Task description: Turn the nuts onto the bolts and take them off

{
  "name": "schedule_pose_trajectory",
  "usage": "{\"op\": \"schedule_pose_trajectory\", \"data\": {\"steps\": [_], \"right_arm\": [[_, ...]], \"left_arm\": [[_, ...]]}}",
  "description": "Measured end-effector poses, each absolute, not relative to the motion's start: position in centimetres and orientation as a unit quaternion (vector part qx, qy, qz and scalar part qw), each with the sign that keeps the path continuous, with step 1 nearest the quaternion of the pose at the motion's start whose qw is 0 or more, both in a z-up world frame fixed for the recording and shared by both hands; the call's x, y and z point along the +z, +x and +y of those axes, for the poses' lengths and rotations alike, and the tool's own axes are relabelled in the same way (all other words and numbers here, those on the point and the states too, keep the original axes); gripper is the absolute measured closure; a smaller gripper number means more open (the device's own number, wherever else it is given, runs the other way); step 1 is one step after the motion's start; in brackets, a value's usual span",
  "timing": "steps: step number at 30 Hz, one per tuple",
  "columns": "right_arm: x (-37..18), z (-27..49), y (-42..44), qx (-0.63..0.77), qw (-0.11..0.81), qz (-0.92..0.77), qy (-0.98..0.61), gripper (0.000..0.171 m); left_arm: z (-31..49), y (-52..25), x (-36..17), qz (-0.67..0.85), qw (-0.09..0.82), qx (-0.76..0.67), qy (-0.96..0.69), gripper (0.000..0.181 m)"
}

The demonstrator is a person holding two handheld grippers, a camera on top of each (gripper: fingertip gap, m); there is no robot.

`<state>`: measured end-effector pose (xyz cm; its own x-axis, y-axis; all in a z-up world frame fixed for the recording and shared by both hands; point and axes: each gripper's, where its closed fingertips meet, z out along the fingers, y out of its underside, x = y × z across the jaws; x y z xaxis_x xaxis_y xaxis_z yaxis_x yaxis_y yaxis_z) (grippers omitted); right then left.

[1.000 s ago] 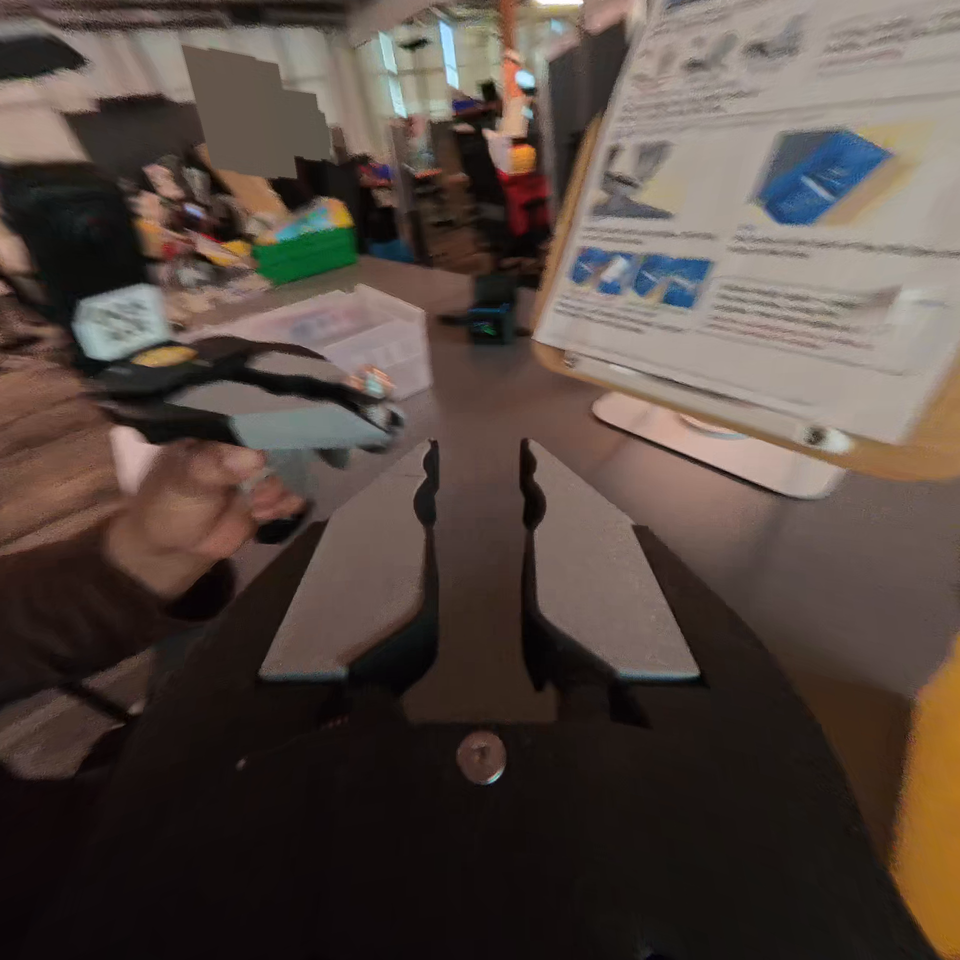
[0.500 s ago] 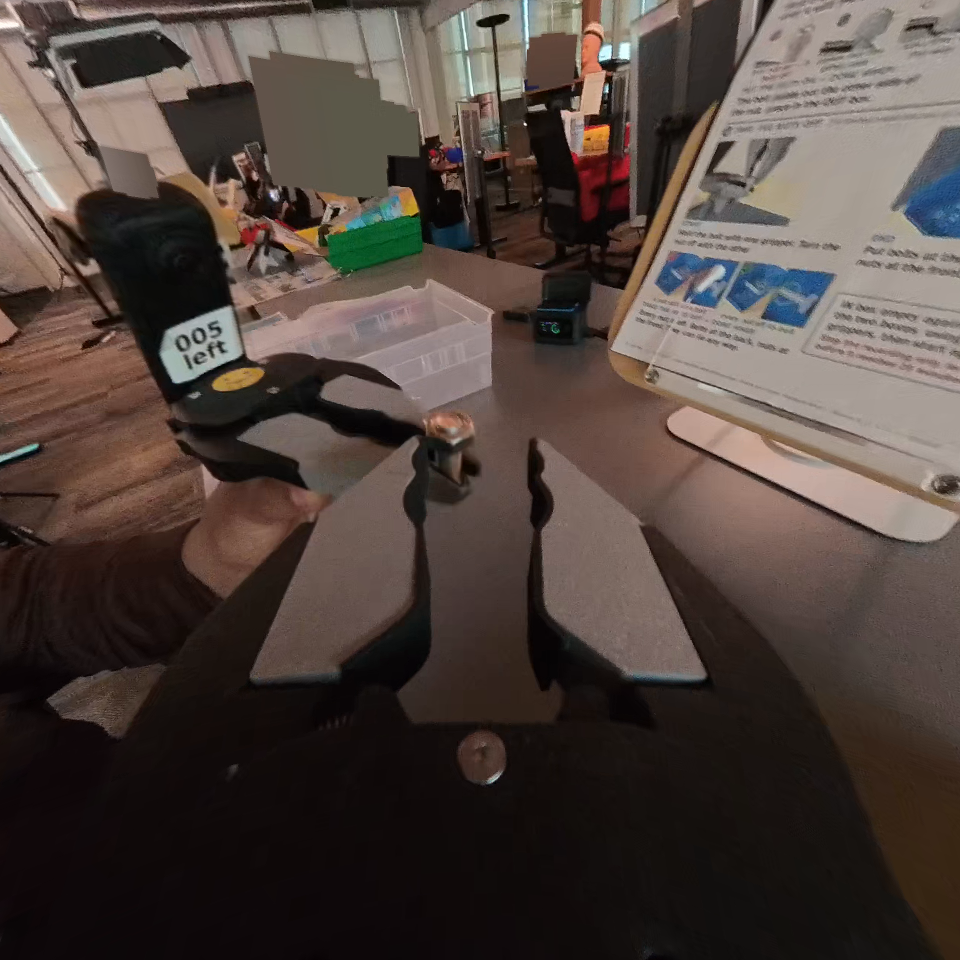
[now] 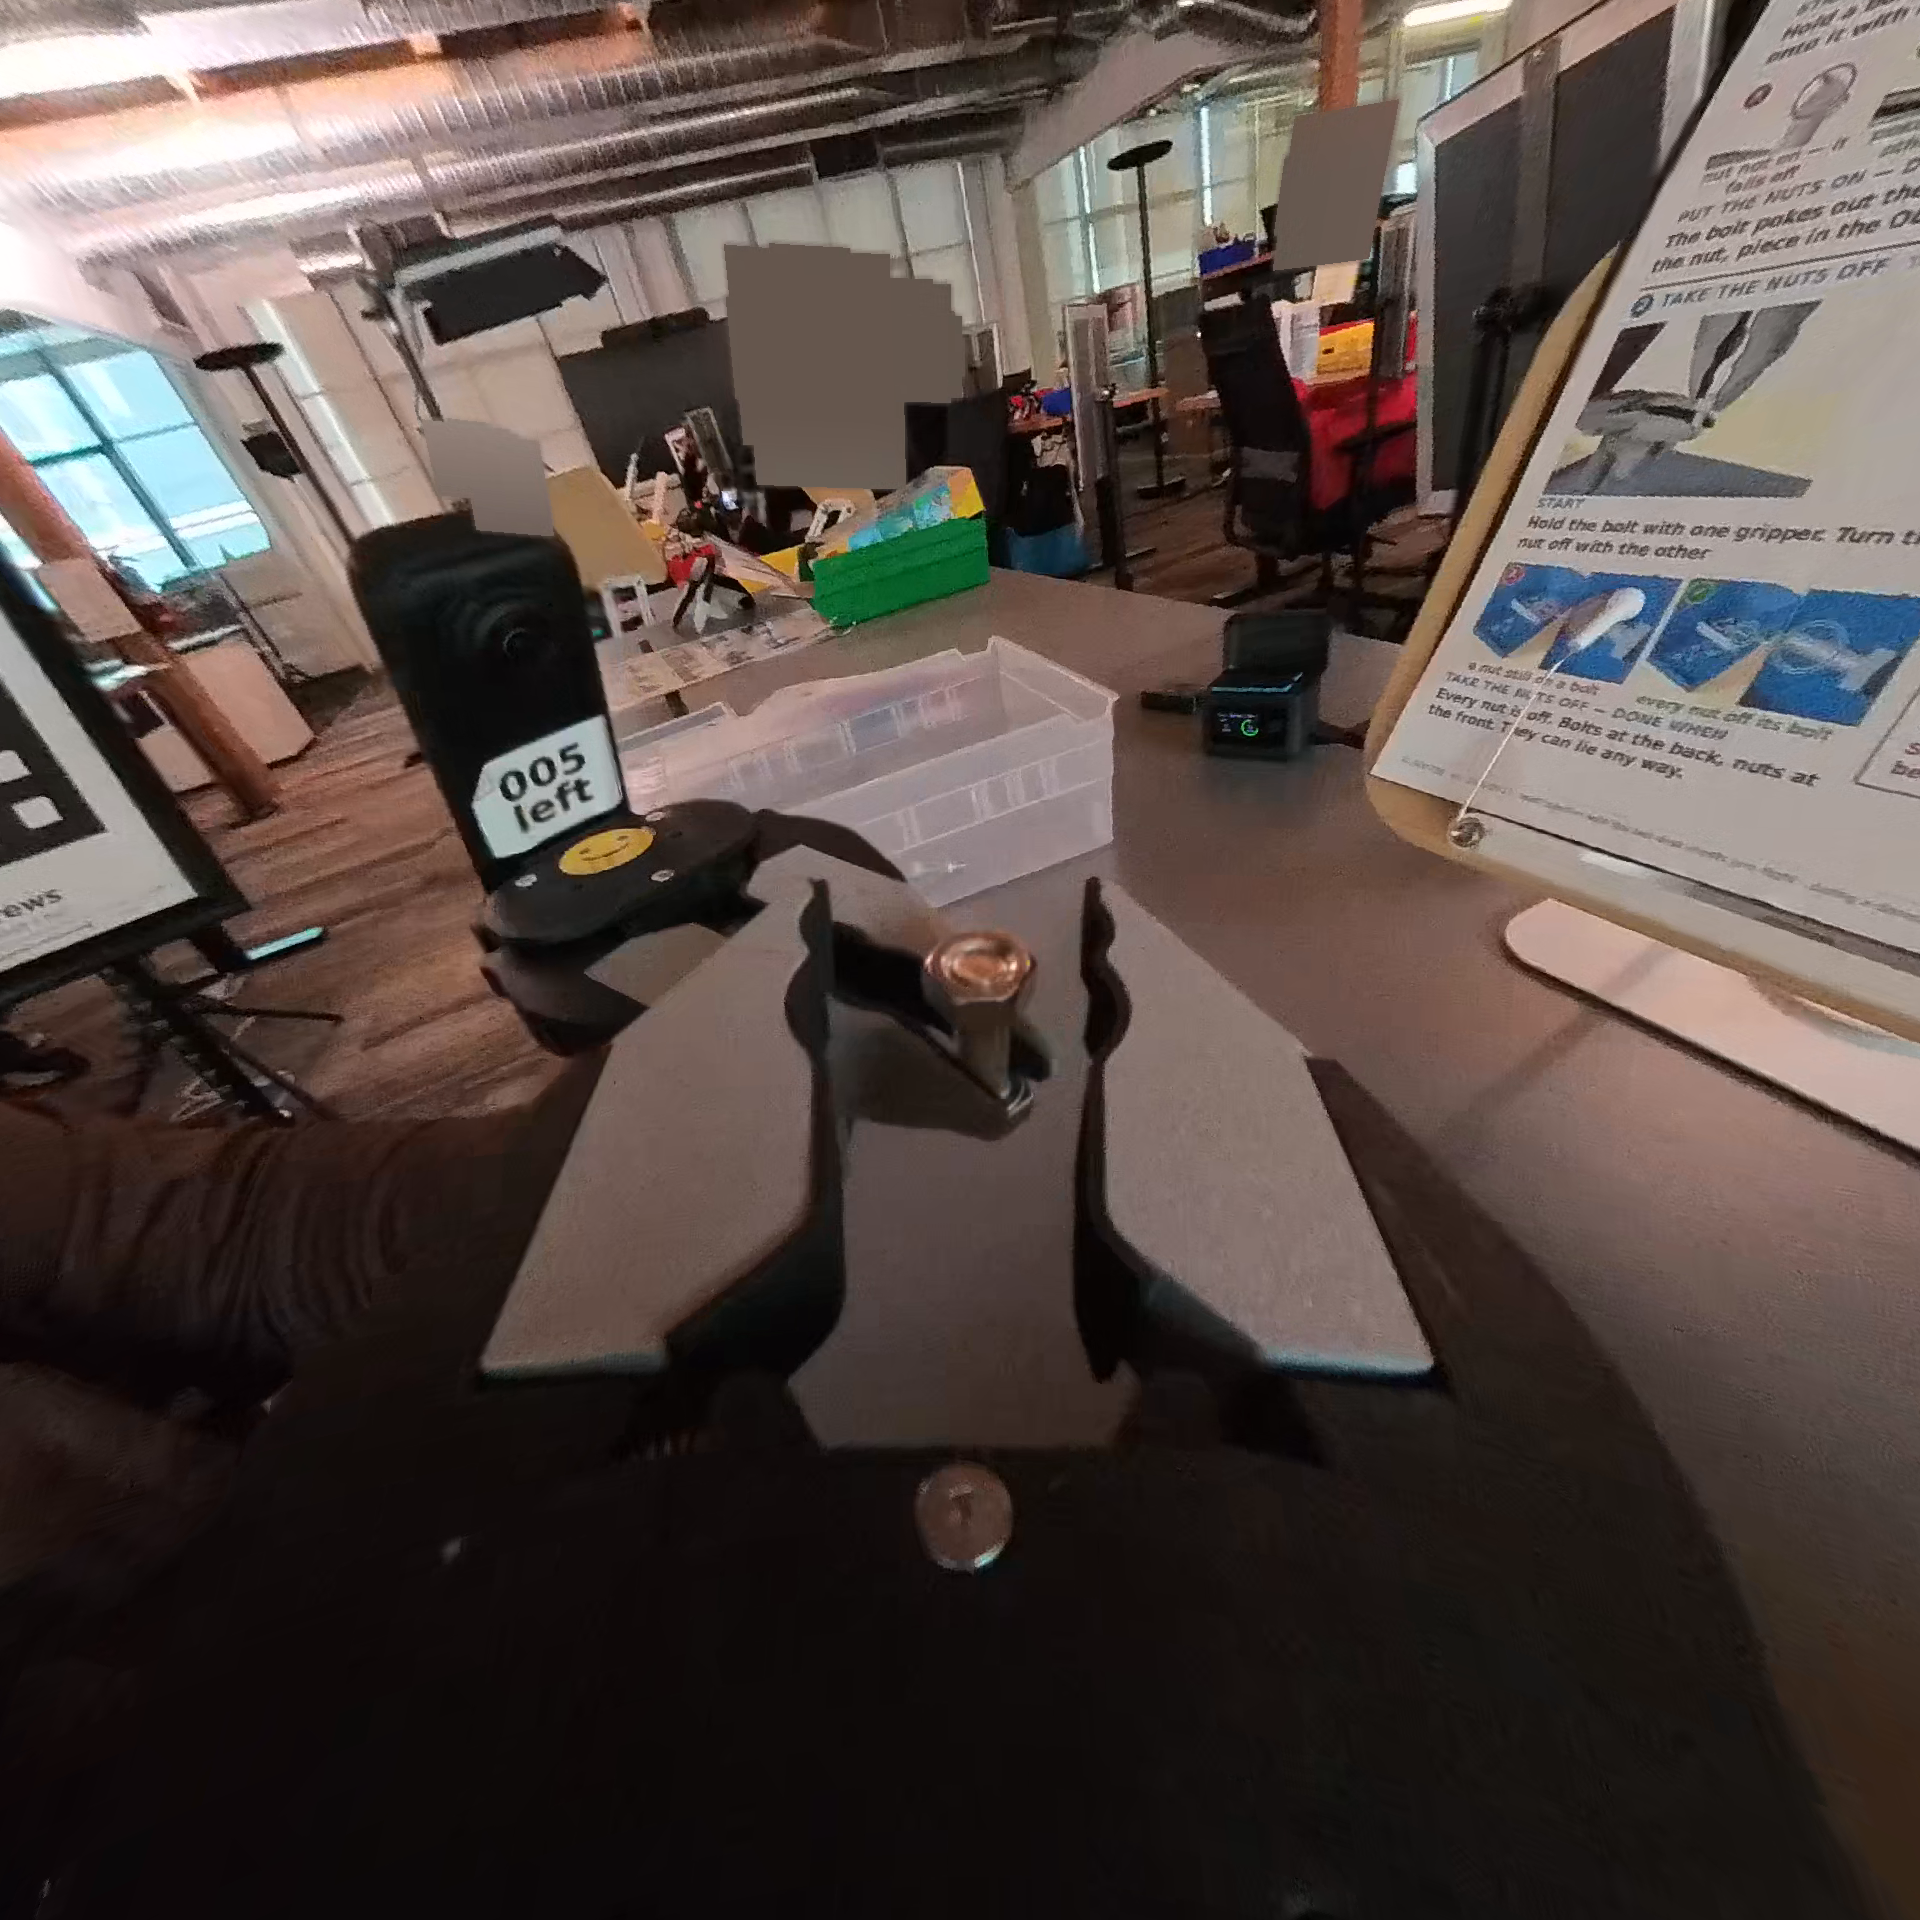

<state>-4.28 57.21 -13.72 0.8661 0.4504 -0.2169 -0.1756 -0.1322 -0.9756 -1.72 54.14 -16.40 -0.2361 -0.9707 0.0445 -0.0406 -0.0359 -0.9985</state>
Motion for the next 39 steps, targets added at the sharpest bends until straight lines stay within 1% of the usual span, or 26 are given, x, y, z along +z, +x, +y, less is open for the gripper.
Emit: {"op": "schedule_pose_trajectory", "data": {"steps": [2, 4, 7, 8, 9, 11, 13, 15, 17, 20, 22, 25, 27, 30, 33, 37, 39], "right_arm": [[-13.7, 56.9, -3.3, 0.227, 0.653, -0.084, -0.718, 0.125], [-14.4, 55.9, -1.9, 0.162, 0.656, -0.066, -0.734, 0.129], [-14.3, 54.8, -3.6, 0.177, 0.664, -0.077, -0.722, 0.136], [-14.1, 55.2, -4.1, 0.179, 0.668, -0.081, -0.718, 0.135], [-14.0, 55.9, -4.4, 0.174, 0.669, -0.081, -0.718, 0.131], [-14.0, 57.1, -4.9, 0.184, 0.664, -0.086, -0.719, 0.128], [-13.9, 57.9, -5.1, 0.186, 0.659, -0.088, -0.723, 0.129], [-13.8, 57.3, -4.3, 0.157, 0.666, -0.082, -0.725, 0.128], [-14.0, 55.8, -3.6, 0.129, 0.671, -0.080, -0.726, 0.136], [-14.2, 54.9, -4.5, 0.148, 0.667, -0.089, -0.725, 0.142], [-14.1, 55.9, -4.7, 0.142, 0.666, -0.091, -0.727, 0.135], [-13.7, 57.7, -5.4, 0.154, 0.664, -0.095, -0.726, 0.133], [-13.8, 58.1, -5.1, 0.157, 0.657, -0.095, -0.731, 0.135], [-13.9, 57.0, -4.0, 0.126, 0.662, -0.084, -0.734, 0.135], [-14.1, 55.6, -3.8, 0.123, 0.664, -0.085, -0.733, 0.141], [-14.2, 57.5, -4.7, 0.115, 0.656, -0.095, -0.740, 0.137], [-14.1, 58.4, -4.8, 0.127, 0.654, -0.098, -0.740, 0.139]], "left_arm": [[54.6, -1.8, -16.3, 0.549, 0.424, -0.554, -0.460, 0.173], [55.3, -2.0, -16.2, 0.544, 0.428, -0.551, -0.466, 0.174], [55.7, -1.9, -16.5, 0.544, 0.426, -0.548, -0.471, 0.173], [55.4, -1.8, -16.6, 0.545, 0.424, -0.549, -0.470, 0.173], [55.1, -1.7, -16.7, 0.548, 0.423, -0.549, -0.469, 0.173], [54.7, -1.7, -16.7, 0.551, 0.425, -0.547, -0.465, 0.173], [54.8, -1.7, -16.6, 0.550, 0.429, -0.545, -0.465, 0.173], [55.2, -1.9, -16.4, 0.545, 0.429, -0.547, -0.468, 0.173], [55.6, -2.1, -16.3, 0.542, 0.431, -0.547, -0.469, 0.174], [55.4, -2.1, -16.4, 0.544, 0.430, -0.547, -0.469, 0.173], [55.0, -2.1, -16.4, 0.546, 0.429, -0.549, -0.466, 0.173], [54.8, -2.1, -16.3, 0.548, 0.433, -0.545, -0.465, 0.173], [55.1, -2.0, -16.4, 0.547, 0.433, -0.543, -0.468, 0.173], [55.7, -2.2, -16.3, 0.540, 0.436, -0.543, -0.472, 0.173], [55.6, -2.2, -16.4, 0.544, 0.434, -0.542, -0.470, 0.173], [54.8, -1.9, -16.6, 0.554, 0.432, -0.539, -0.465, 0.173], [54.9, -1.9, -16.6, 0.555, 0.436, -0.535, -0.465, 0.172]]}}
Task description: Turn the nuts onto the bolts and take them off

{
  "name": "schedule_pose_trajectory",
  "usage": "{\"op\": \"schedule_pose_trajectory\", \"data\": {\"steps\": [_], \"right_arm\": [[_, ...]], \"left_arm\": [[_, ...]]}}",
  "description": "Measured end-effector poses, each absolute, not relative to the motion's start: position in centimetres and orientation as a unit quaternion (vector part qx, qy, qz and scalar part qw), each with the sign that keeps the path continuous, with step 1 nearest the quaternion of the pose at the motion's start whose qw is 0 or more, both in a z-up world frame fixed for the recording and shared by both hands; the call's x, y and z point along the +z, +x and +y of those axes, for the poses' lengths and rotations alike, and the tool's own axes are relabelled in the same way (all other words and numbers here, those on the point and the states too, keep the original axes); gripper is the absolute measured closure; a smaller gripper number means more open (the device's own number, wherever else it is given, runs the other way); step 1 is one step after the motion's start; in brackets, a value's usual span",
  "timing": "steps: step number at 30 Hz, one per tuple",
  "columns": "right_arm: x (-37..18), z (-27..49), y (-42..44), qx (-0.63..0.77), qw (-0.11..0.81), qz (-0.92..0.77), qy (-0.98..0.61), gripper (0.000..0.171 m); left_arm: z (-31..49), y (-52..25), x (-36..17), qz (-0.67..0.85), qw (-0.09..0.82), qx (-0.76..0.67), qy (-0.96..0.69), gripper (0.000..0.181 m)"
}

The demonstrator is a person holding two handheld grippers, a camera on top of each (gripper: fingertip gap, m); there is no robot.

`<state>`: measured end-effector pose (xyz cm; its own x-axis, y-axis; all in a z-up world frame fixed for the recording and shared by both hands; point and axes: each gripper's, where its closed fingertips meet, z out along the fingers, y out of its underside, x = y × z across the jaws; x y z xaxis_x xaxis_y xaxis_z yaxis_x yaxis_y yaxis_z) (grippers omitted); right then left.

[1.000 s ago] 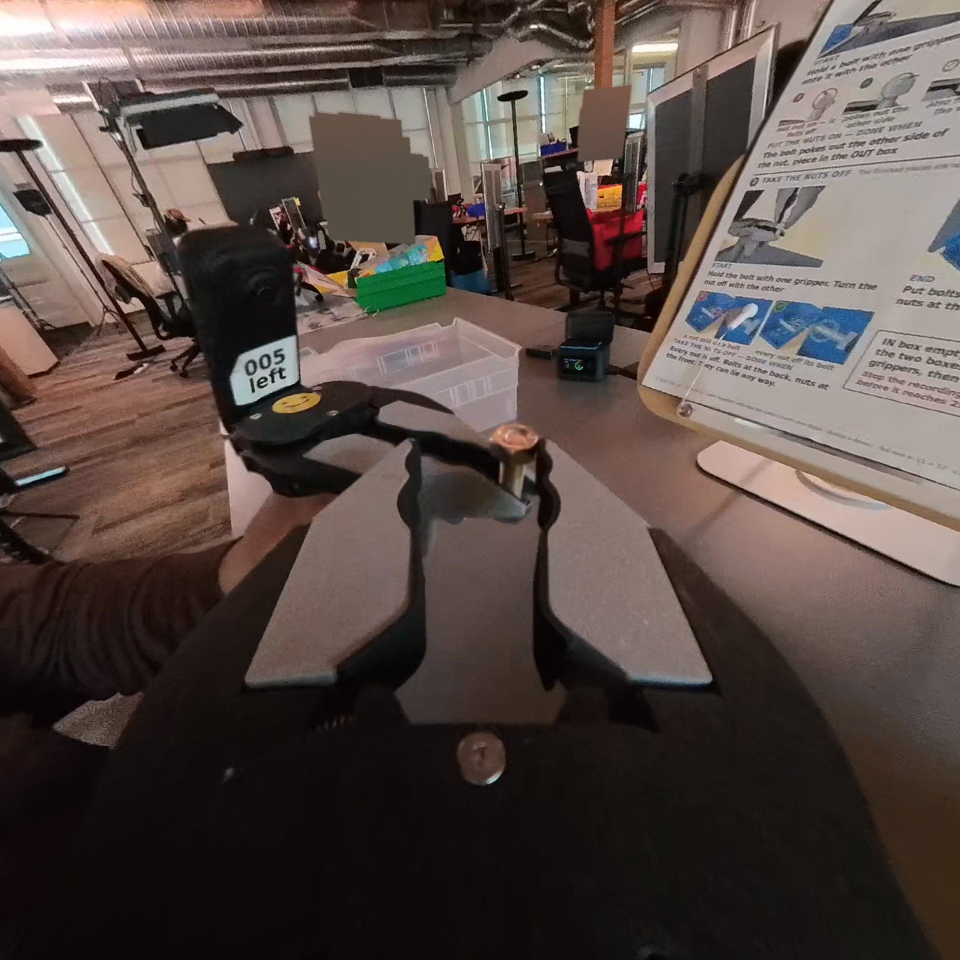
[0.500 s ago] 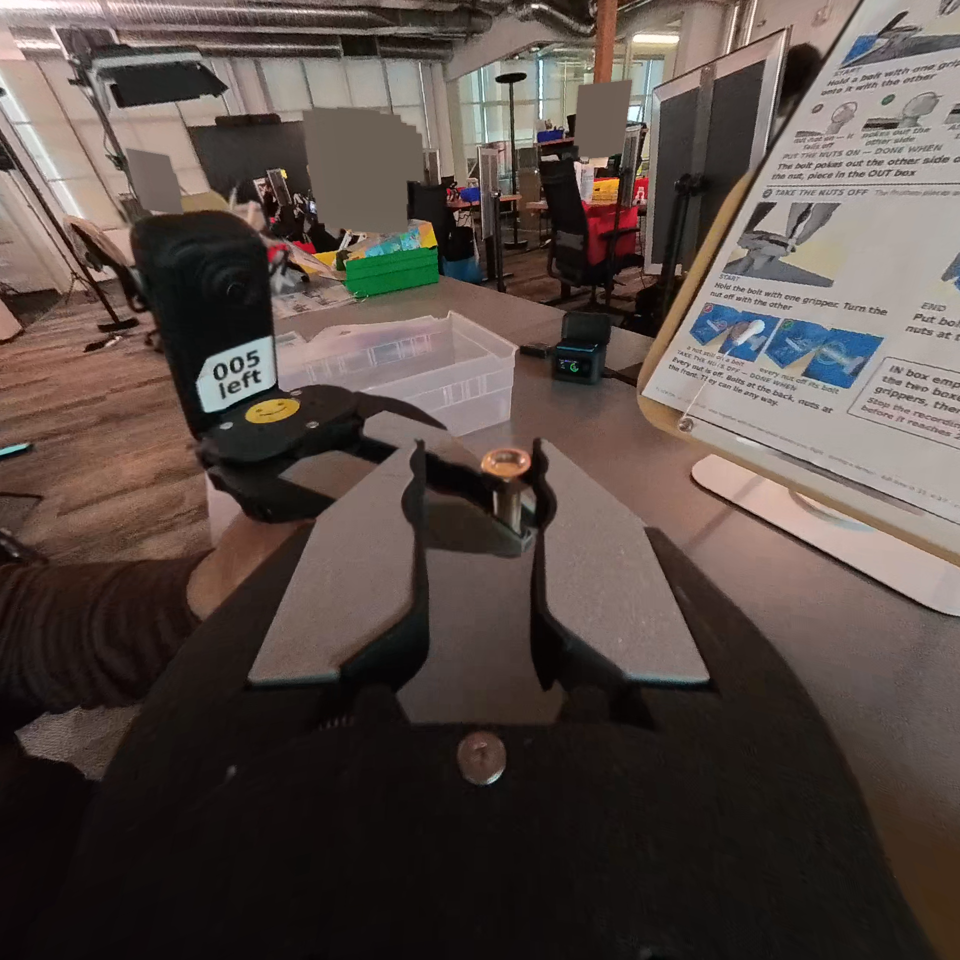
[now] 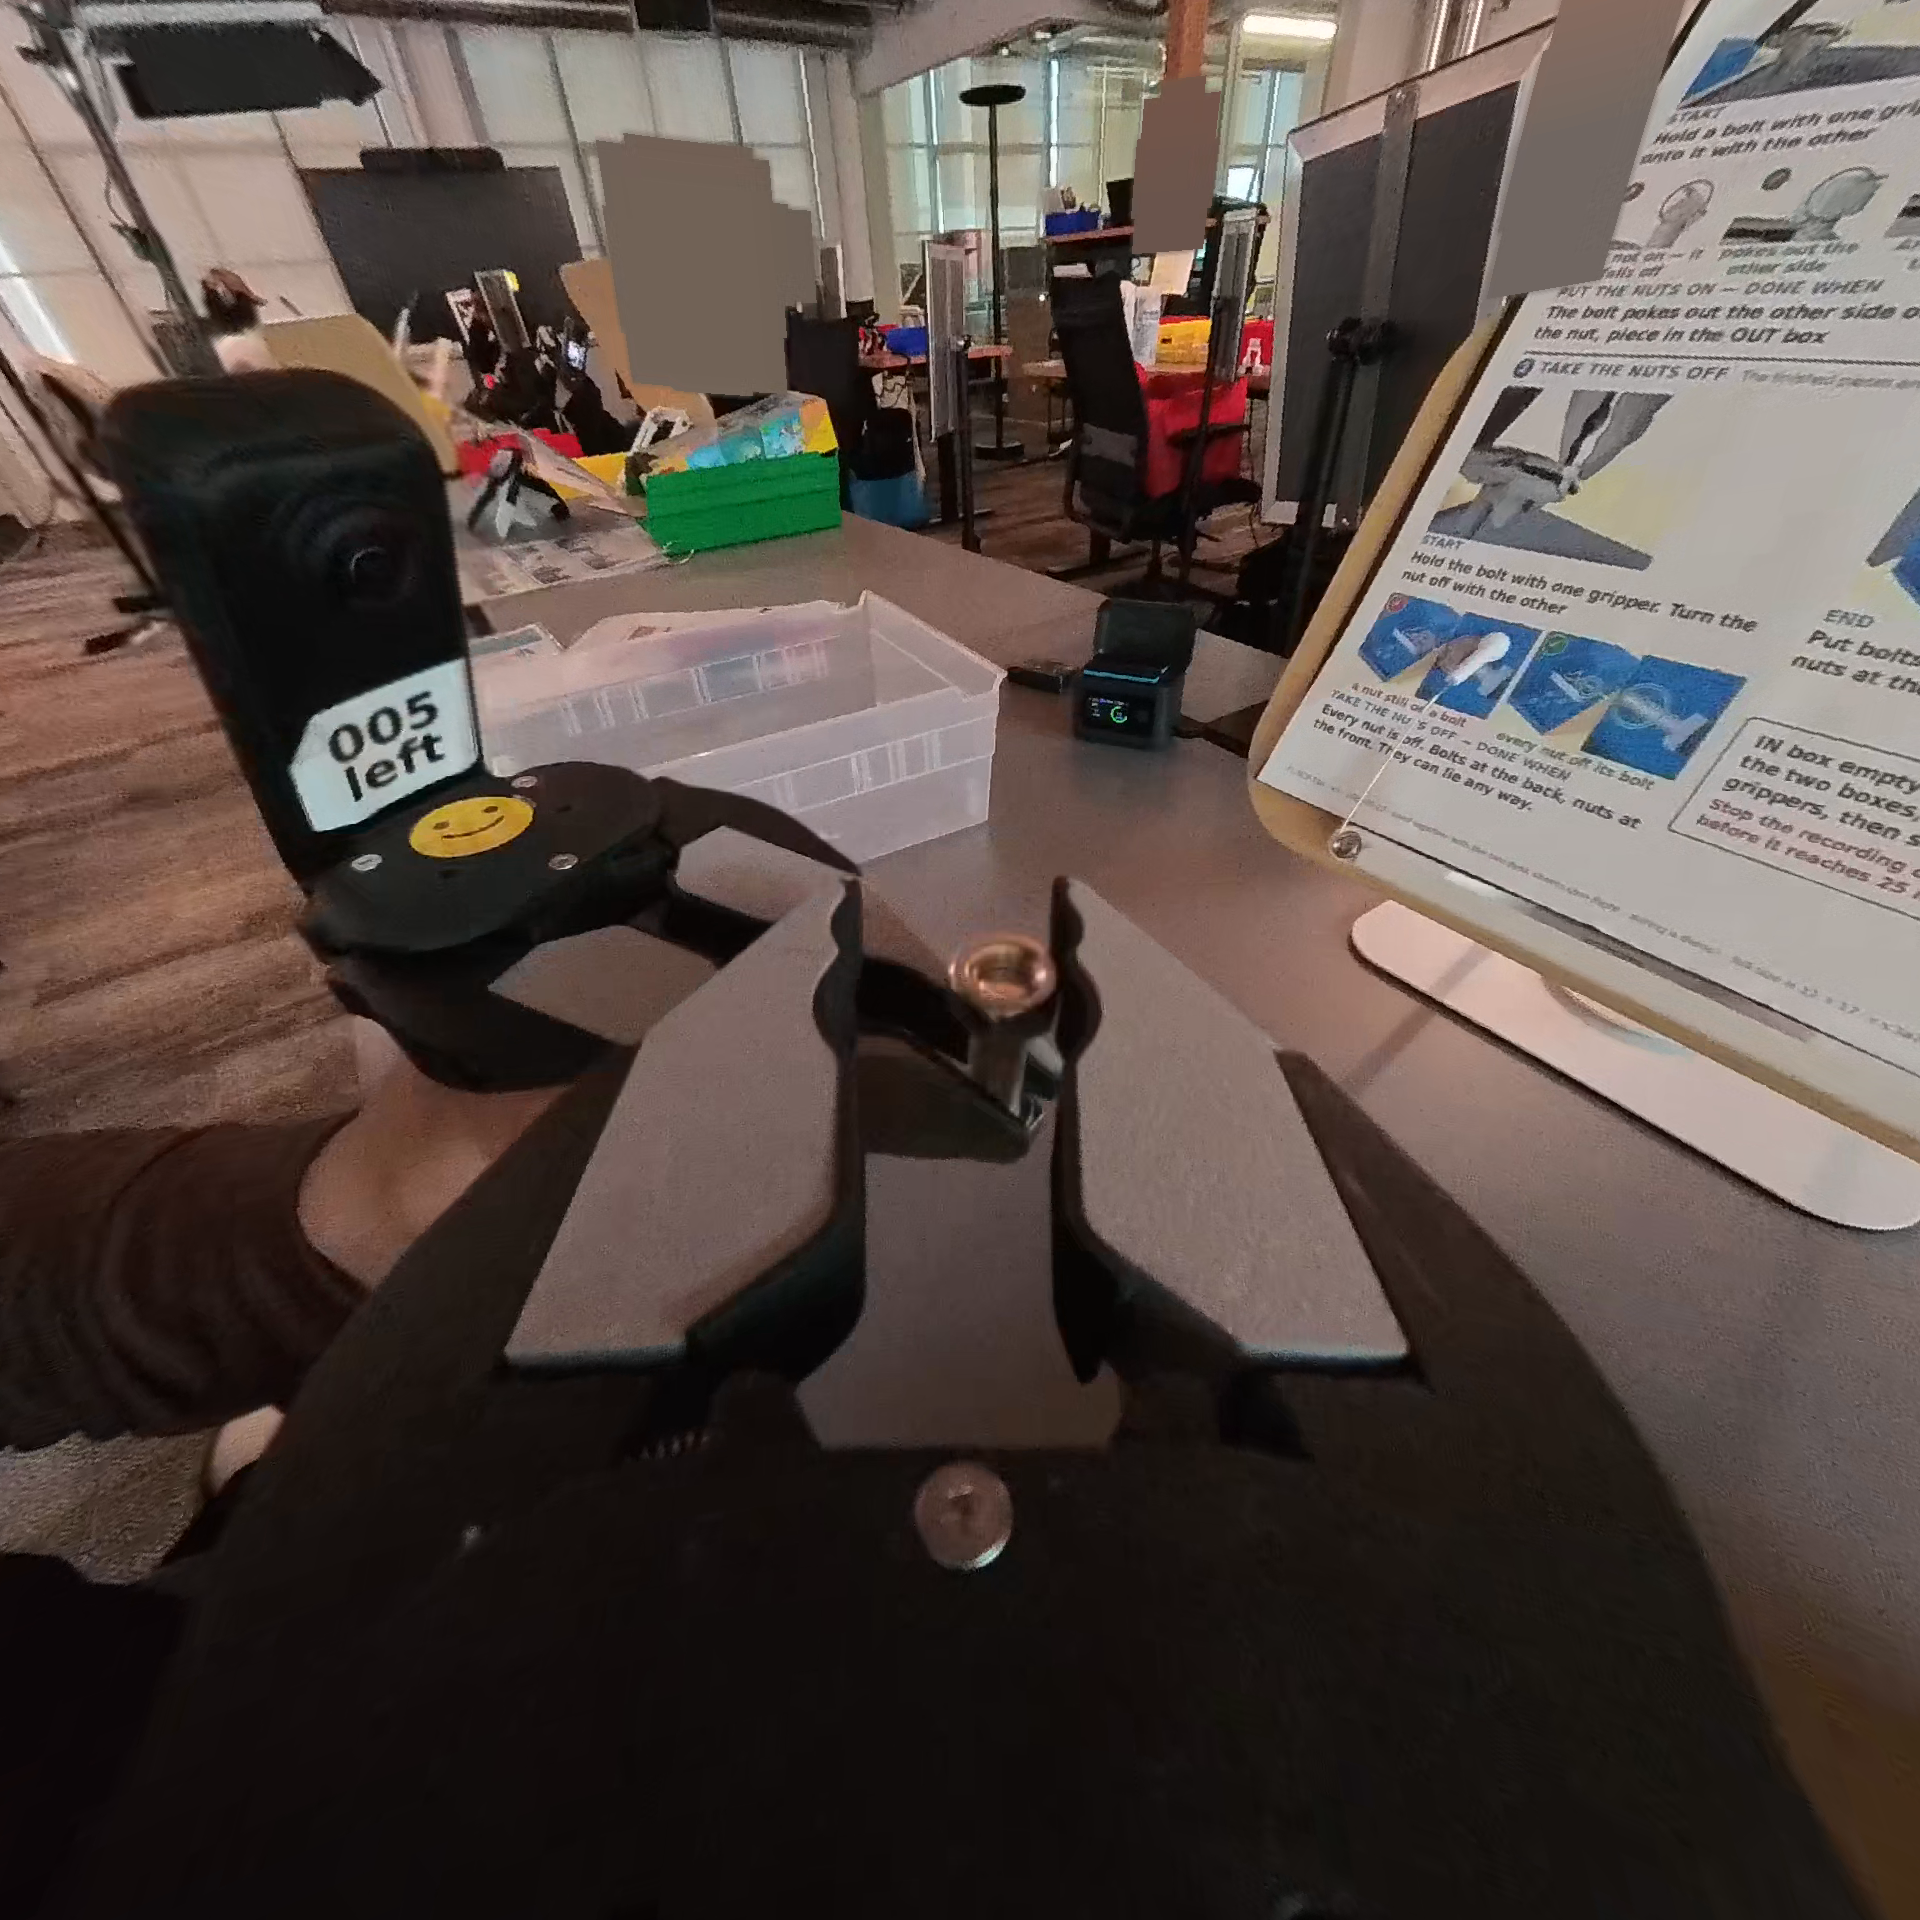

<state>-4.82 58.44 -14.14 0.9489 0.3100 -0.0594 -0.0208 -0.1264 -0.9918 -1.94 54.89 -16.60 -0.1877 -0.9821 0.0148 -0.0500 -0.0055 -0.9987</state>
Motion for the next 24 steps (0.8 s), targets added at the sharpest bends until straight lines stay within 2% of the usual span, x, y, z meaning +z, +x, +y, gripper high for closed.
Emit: {"op": "schedule_pose_trajectory", "data": {"steps": [3, 10, 12, 19, 24], "right_arm": [[-14.3, 58.1, -3.9, 0.120, 0.654, -0.083, -0.742, 0.135], [-14.5, 56.9, -4.2, 0.113, 0.662, -0.084, -0.736, 0.141], [-14.4, 58.0, -4.8, 0.111, 0.658, -0.090, -0.739, 0.134], [-14.6, 56.6, -2.9, 0.074, 0.667, -0.064, -0.738, 0.138], [-14.2, 57.8, -3.8, 0.066, 0.670, -0.081, -0.735, 0.157]], "left_arm": [[55.6, -2.1, -16.6, 0.549, 0.438, -0.534, -0.471, 0.173], [55.2, -1.9, -16.9, 0.554, 0.433, -0.532, -0.471, 0.173], [55.0, -1.8, -16.9, 0.554, 0.435, -0.533, -0.470, 0.172], [55.7, -2.1, -16.7, 0.548, 0.439, -0.531, -0.474, 0.173], [55.0, -1.8, -17.0, 0.558, 0.439, -0.523, -0.472, 0.172]]}}
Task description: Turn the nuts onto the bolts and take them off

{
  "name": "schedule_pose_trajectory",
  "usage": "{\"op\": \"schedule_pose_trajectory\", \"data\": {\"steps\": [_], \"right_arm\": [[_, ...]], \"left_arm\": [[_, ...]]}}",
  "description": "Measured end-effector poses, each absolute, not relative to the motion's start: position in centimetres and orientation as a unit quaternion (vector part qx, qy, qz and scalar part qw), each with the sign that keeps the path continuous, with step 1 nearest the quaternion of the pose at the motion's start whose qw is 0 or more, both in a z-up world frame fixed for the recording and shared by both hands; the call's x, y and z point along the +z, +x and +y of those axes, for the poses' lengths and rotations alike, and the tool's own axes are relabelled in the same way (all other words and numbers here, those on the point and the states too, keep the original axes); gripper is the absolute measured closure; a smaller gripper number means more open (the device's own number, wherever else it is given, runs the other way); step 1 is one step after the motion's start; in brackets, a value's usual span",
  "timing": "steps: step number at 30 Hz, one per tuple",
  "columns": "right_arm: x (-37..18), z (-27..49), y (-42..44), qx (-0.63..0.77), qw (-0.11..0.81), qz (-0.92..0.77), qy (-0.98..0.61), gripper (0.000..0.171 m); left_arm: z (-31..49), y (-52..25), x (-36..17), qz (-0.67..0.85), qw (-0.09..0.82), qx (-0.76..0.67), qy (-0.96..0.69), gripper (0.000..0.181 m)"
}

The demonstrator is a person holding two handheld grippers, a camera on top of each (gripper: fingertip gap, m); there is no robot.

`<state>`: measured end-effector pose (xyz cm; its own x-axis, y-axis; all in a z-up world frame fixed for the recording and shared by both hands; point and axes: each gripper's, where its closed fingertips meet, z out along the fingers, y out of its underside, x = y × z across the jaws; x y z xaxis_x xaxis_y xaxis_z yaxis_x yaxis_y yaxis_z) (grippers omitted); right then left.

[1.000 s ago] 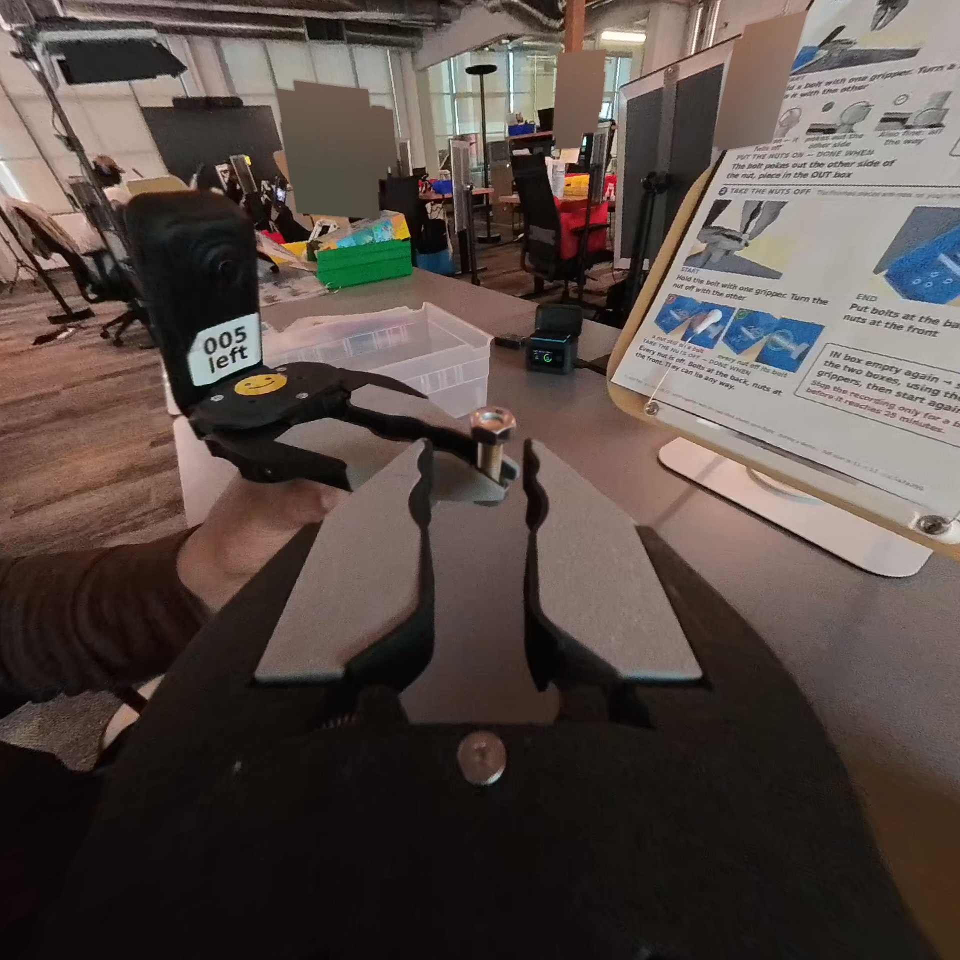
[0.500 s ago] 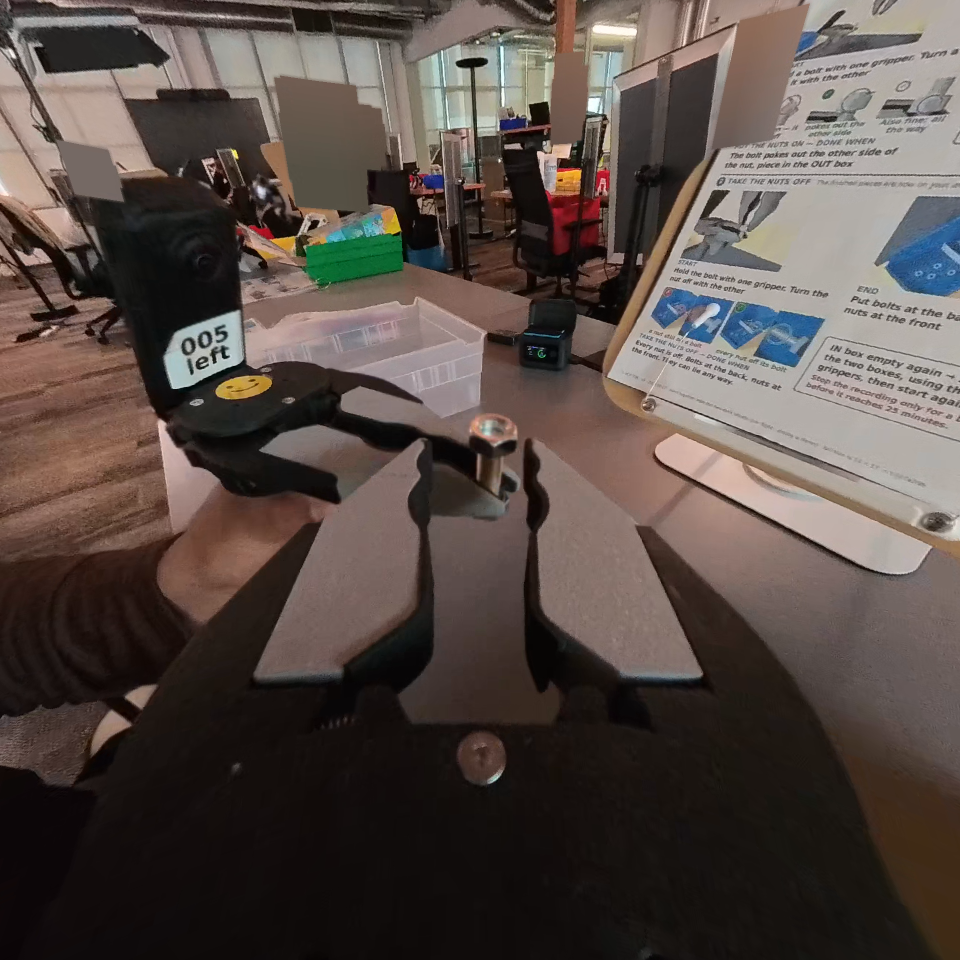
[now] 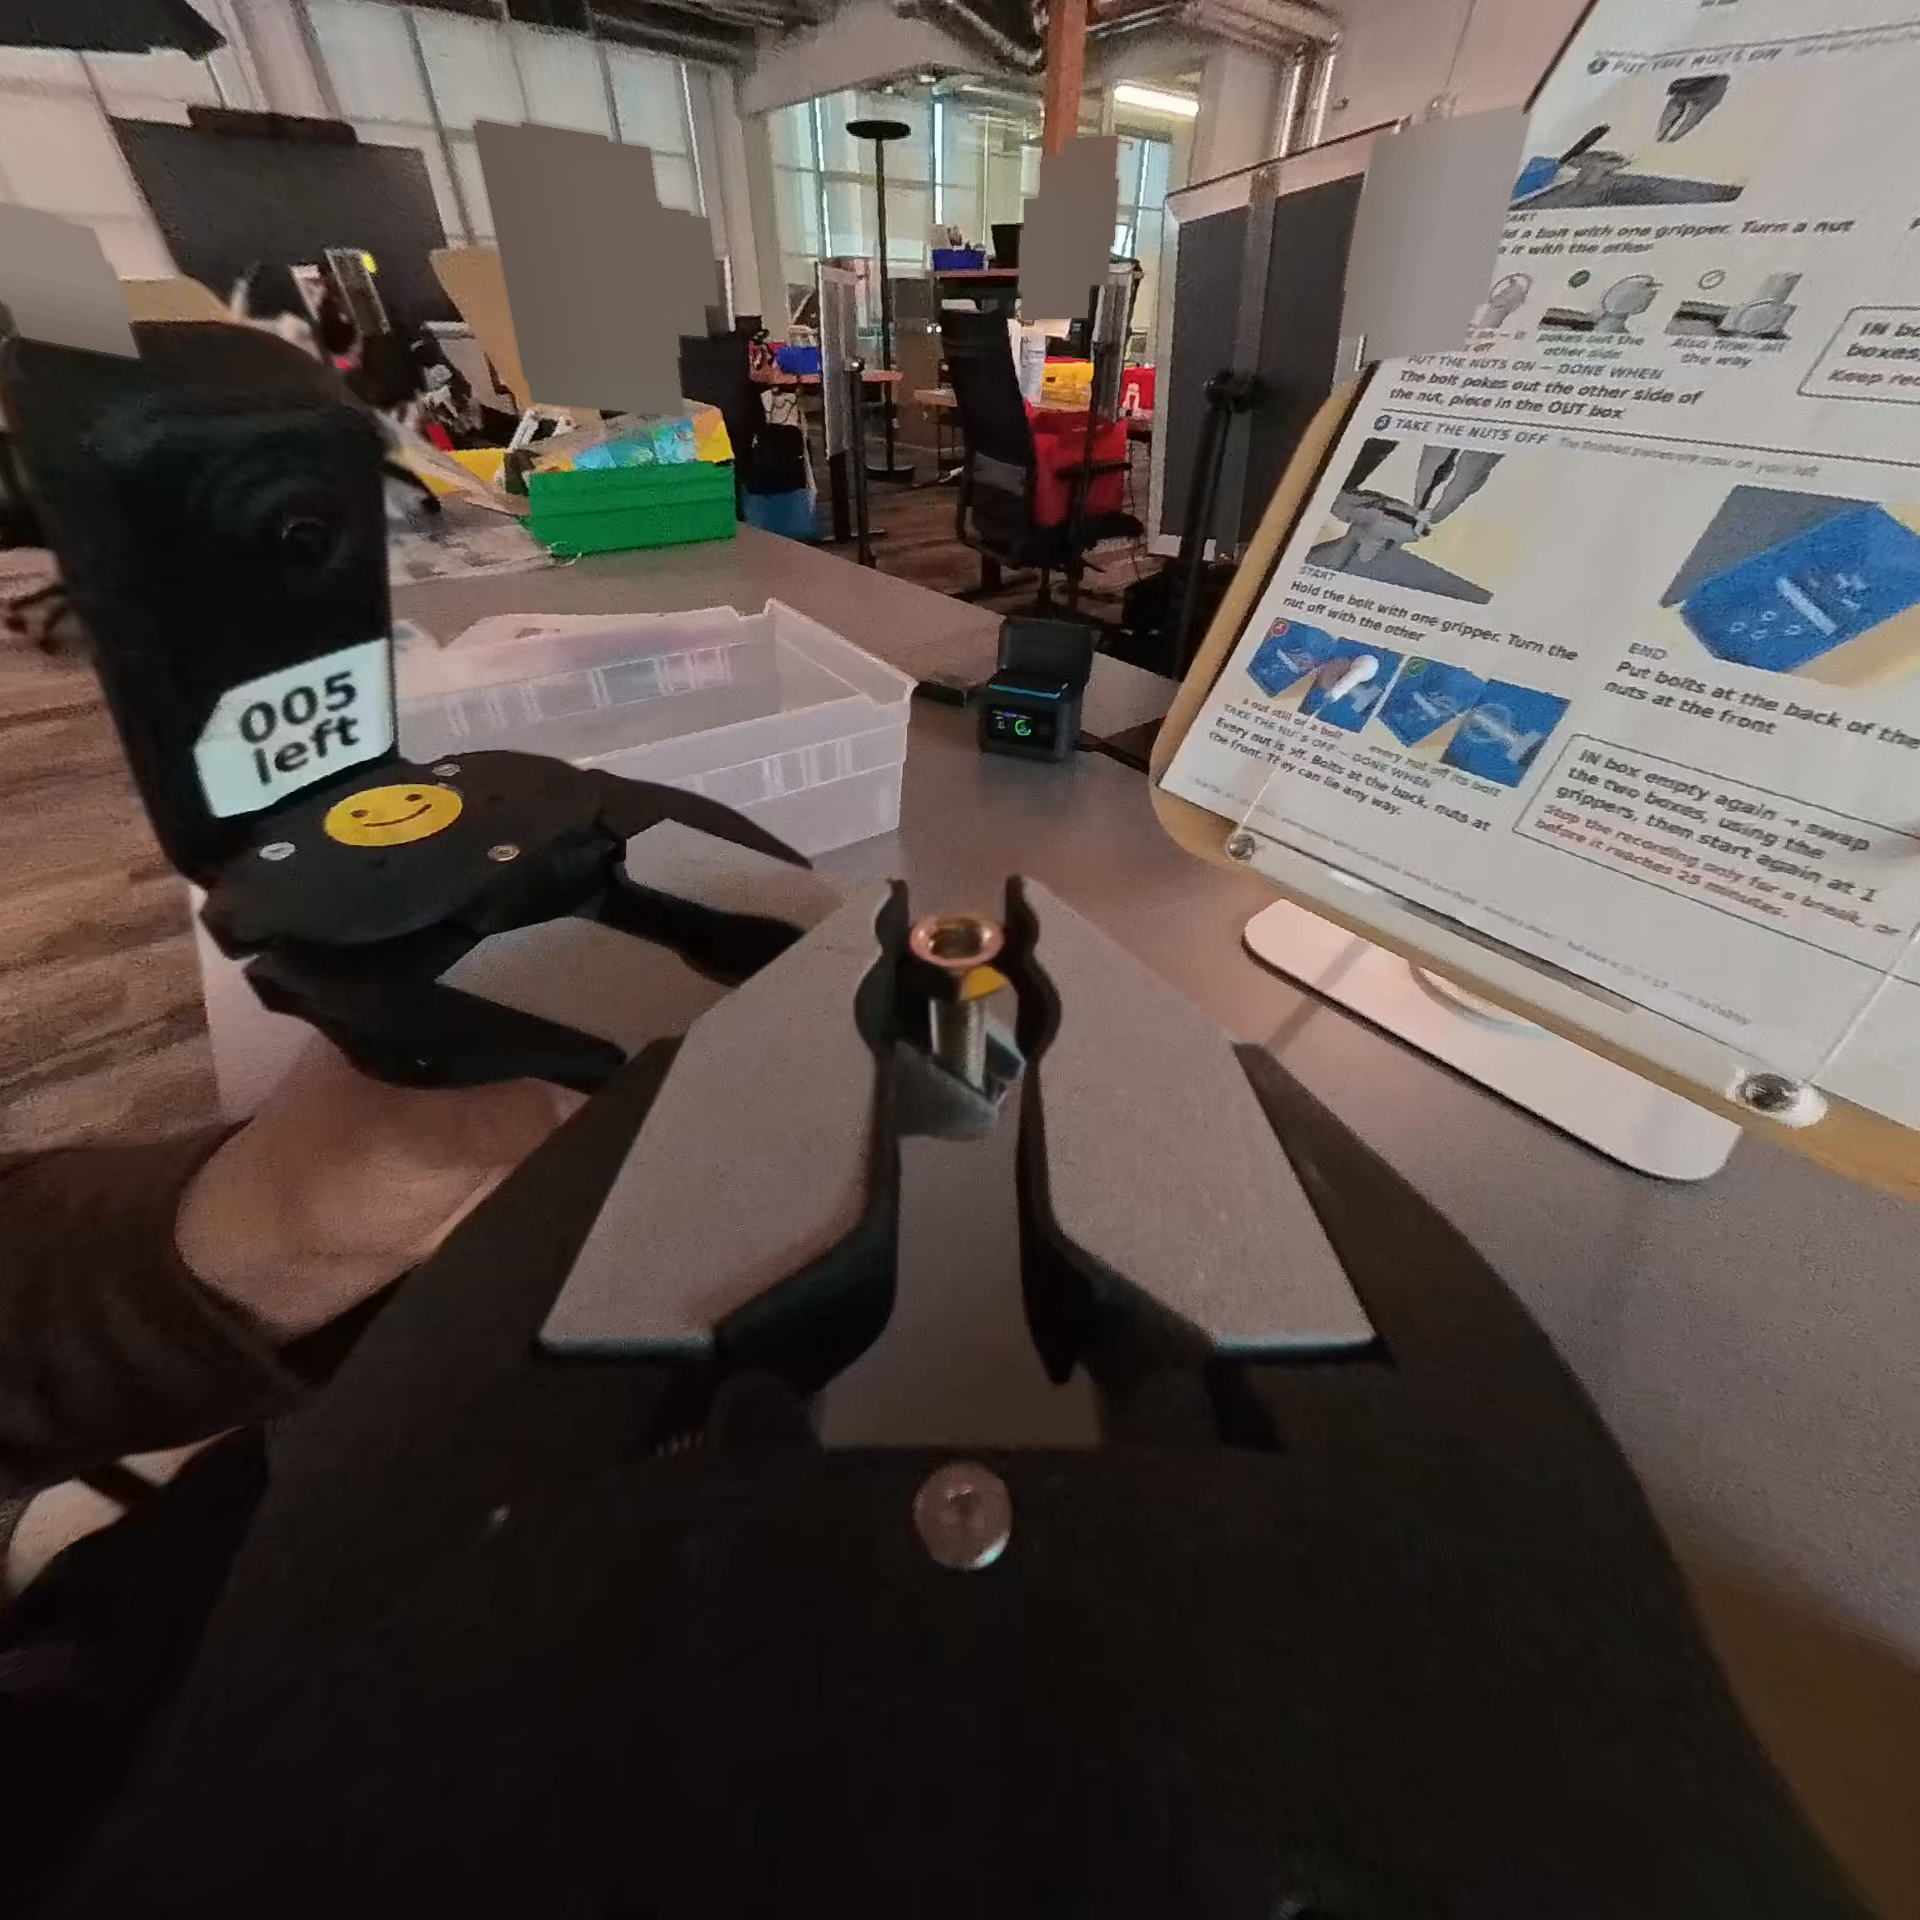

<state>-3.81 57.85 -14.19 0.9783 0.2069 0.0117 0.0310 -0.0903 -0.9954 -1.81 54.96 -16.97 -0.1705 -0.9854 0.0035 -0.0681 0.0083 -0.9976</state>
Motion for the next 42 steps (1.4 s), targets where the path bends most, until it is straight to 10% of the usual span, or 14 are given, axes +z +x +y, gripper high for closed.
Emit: {"op": "schedule_pose_trajectory", "data": {"steps": [10, 16, 23, 28, 42], "right_arm": [[-13.5, 58.6, -4.3, 0.294, 0.619, -0.105, -0.721, 0.152], [-14.3, 57.5, -2.6, 0.159, 0.660, -0.051, -0.733, 0.123], [-14.1, 58.3, -4.7, 0.114, 0.667, -0.058, -0.734, 0.129], [-12.9, 59.5, -5.5, 0.191, 0.654, -0.095, -0.726, 0.167], [-10.1, 56.9, -0.6, 0.189, 0.667, -0.093, -0.715, 0.171]], "left_arm": [[56.7, -2.5, -16.3, 0.554, 0.437, -0.524, -0.477, 0.173], [57.3, -2.4, -16.4, 0.551, 0.460, -0.497, -0.488, 0.174], [55.7, -1.8, -16.8, 0.566, 0.457, -0.491, -0.478, 0.172], [55.3, -2.4, -16.1, 0.559, 0.458, -0.504, -0.473, 0.172], [56.5, -2.4, -15.9, 0.529, 0.417, -0.558, -0.485, 0.174]]}}
